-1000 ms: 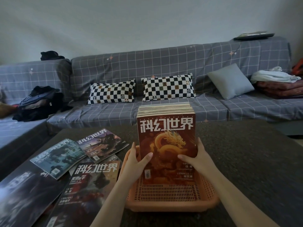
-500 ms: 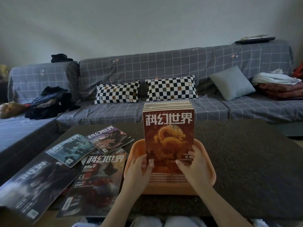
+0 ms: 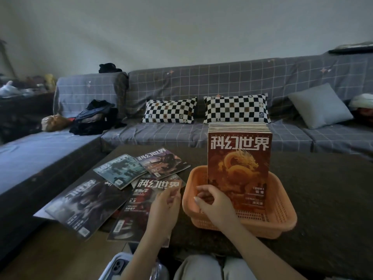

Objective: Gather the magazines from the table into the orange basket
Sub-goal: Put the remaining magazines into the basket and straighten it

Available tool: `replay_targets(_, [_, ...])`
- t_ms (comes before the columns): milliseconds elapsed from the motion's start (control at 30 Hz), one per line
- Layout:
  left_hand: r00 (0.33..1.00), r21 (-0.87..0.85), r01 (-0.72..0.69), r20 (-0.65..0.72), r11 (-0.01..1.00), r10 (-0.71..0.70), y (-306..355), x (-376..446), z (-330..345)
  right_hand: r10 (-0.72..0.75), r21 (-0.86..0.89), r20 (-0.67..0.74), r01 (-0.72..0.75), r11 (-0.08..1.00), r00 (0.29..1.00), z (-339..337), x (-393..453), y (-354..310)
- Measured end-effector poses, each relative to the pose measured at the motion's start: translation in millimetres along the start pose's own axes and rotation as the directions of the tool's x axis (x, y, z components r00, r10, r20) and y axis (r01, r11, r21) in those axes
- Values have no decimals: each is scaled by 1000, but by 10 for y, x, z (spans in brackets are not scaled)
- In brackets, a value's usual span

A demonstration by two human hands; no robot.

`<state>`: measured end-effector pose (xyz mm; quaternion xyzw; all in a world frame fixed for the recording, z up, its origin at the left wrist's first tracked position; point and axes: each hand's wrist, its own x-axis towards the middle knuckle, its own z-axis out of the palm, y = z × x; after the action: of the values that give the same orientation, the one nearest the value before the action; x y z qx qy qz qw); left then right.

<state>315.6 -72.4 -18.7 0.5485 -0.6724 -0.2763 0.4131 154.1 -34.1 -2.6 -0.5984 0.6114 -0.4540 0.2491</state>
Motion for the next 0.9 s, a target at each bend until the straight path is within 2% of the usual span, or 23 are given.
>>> replay_targets(200, [990, 0, 51, -130, 999, -51, -368, 26, -365, -69, 66, 84, 64, 996, 994, 600, 40, -260])
replay_targets(333, [975, 25, 121, -191, 992, -114, -659, 28, -560, -25, 56, 166, 16, 998, 986, 1010, 39, -290])
replay_targets(600, [934, 267, 355, -144, 896, -328, -1314, 177, -717, 237, -178, 233, -198, 964, 943, 1430, 69, -36])
replay_targets(767, [891, 120, 444, -167, 888, -422, -1409, 268, -829, 294, -198, 222, -253, 947, 930, 1503, 87, 18])
replay_targets(834, [885, 149, 462, -138, 874, -444, -1395, 305, -888, 318, -190, 227, -279, 941, 921, 1494, 106, 41])
replay_targets(900, [874, 109, 486, -60, 867, -483, -1362, 300, -946, 342, -186, 211, -306, 934, 916, 1463, 120, 67])
